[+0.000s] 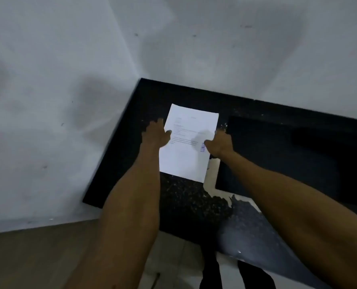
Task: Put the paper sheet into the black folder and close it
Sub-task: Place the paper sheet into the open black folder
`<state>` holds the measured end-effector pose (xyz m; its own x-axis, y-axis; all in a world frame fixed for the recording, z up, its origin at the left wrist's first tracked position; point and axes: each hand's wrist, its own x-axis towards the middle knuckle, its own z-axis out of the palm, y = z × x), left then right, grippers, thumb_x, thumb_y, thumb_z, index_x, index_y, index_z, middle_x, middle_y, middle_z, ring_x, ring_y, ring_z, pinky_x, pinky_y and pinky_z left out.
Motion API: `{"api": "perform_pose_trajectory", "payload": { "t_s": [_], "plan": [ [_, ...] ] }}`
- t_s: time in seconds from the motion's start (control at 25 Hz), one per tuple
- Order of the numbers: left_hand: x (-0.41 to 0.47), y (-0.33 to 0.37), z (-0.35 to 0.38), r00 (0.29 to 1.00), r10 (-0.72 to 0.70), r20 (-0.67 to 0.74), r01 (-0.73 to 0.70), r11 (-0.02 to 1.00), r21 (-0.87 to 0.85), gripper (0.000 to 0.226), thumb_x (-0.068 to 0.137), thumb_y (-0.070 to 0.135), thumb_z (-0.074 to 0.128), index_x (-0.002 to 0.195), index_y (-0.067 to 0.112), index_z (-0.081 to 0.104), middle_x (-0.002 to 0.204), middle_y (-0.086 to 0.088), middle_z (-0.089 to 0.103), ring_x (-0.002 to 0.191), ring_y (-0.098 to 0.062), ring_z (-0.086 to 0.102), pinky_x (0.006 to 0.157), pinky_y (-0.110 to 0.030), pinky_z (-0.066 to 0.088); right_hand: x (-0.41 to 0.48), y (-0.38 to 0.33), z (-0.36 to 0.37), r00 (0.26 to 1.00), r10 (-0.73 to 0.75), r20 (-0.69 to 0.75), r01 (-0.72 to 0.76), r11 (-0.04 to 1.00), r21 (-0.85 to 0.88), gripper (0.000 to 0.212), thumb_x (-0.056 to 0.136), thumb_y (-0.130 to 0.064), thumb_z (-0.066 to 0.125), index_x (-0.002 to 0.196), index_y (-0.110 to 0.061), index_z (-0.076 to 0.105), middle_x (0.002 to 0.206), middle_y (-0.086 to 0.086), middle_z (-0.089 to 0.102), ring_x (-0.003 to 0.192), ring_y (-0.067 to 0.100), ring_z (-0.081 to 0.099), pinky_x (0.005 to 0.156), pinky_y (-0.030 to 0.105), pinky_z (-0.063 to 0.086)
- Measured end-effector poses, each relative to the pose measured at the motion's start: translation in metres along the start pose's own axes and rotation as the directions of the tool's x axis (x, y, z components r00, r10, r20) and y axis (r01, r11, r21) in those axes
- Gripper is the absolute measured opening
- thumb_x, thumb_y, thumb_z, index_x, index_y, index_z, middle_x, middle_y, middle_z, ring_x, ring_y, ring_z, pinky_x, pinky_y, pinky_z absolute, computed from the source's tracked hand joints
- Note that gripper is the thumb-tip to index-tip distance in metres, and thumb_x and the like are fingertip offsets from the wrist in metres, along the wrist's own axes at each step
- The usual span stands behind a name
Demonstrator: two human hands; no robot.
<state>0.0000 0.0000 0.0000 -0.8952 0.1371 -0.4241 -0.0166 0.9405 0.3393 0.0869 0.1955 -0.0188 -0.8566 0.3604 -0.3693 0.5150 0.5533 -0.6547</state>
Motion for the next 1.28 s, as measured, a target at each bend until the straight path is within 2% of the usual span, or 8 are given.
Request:
{"api": "perform_pose_trajectory", "payload": {
  "t_s": [0.12,0.32,0.44,0.56,0.68,0.8,1.0,1.28],
  "plan": [
    [0.004,-0.022,0.031,0.990,-0.113,0.087,0.121,0.989,-0.085,0.069,0.097,0.038,0.052,0.154,0.012,0.025,0.155,-0.019,0.032,0.142,-0.038,0.036,0.115,-0.054,0.032,0.001,0.014,0.029,0.993,0.121,-0.017,-0.119,0.989,0.088,0.027,0.089,-0.011,0.059,0.112,0.002,0.065,0.118,0.018,0.067,0.106,0.030,0.064,0.074,0.021,0.045],
    [0.011,-0.028,0.060,0.983,-0.166,-0.073,0.149,0.969,-0.196,0.061,0.095,0.031,0.054,0.149,0.009,0.036,0.149,-0.020,0.036,0.137,-0.037,0.038,0.112,-0.050,0.037,0.013,0.013,0.050,0.959,0.223,-0.175,-0.200,0.970,0.139,0.025,0.092,-0.009,0.056,0.107,0.009,0.062,0.116,0.023,0.066,0.105,0.035,0.063,0.086,0.035,0.052],
    [0.012,-0.026,0.067,0.974,-0.225,-0.027,0.208,0.933,-0.292,0.059,0.094,0.026,0.052,0.148,0.008,0.037,0.145,-0.020,0.043,0.133,-0.037,0.044,0.110,-0.049,0.040,0.015,0.013,0.051,0.931,0.340,-0.133,-0.306,0.926,0.223,0.031,0.094,-0.011,0.056,0.115,0.011,0.059,0.123,0.024,0.063,0.112,0.035,0.061,0.092,0.038,0.052],
    [0.011,-0.022,0.070,0.963,-0.264,0.060,0.256,0.819,-0.513,0.051,0.089,0.011,0.045,0.139,0.007,0.046,0.135,-0.015,0.056,0.113,-0.030,0.058,0.092,-0.036,0.049,0.018,0.022,0.046,0.922,0.372,-0.108,-0.332,0.903,0.274,0.030,0.095,-0.009,0.053,0.117,0.009,0.061,0.125,0.022,0.064,0.113,0.035,0.062,0.096,0.037,0.052],
    [0.007,-0.007,0.076,0.956,-0.288,0.048,0.253,0.736,-0.627,0.038,0.085,0.004,0.040,0.119,0.006,0.057,0.121,-0.014,0.064,0.095,-0.024,0.058,0.078,-0.032,0.048,0.015,0.034,0.034,0.931,0.350,-0.107,-0.301,0.898,0.321,0.025,0.093,-0.003,0.051,0.111,0.004,0.068,0.118,0.020,0.068,0.105,0.033,0.066,0.089,0.035,0.056],
    [0.002,0.021,0.081,0.964,-0.260,0.057,0.228,0.699,-0.678,0.030,0.083,0.003,0.038,0.103,0.009,0.059,0.110,-0.012,0.066,0.094,-0.027,0.062,0.075,-0.033,0.050,0.013,0.052,0.008,0.918,0.368,-0.150,-0.300,0.889,0.346,0.023,0.091,-0.002,0.054,0.109,0.002,0.068,0.113,0.020,0.070,0.099,0.031,0.068,0.083,0.036,0.058],
    [-0.009,0.097,0.108,0.989,-0.120,0.088,0.148,0.762,-0.631,0.035,0.086,0.001,0.040,0.114,0.005,0.061,0.104,-0.009,0.064,0.083,-0.018,0.059,0.066,-0.028,0.048,0.011,0.115,-0.062,0.864,0.430,-0.260,-0.347,0.885,0.311,0.021,0.087,-0.001,0.054,0.099,-0.001,0.071,0.107,0.019,0.072,0.091,0.029,0.068,0.075,0.027,0.053],
    [-0.038,0.191,0.166,0.988,-0.026,0.150,0.109,0.807,-0.580,0.036,0.087,-0.003,0.039,0.116,0.002,0.060,0.114,-0.017,0.066,0.094,-0.027,0.062,0.072,-0.030,0.047,-0.008,0.203,-0.142,0.840,0.459,-0.291,-0.389,0.882,0.268,0.027,0.086,0.003,0.053,0.105,-0.002,0.071,0.109,0.018,0.073,0.097,0.030,0.070,0.081,0.029,0.055]
  ]
}}
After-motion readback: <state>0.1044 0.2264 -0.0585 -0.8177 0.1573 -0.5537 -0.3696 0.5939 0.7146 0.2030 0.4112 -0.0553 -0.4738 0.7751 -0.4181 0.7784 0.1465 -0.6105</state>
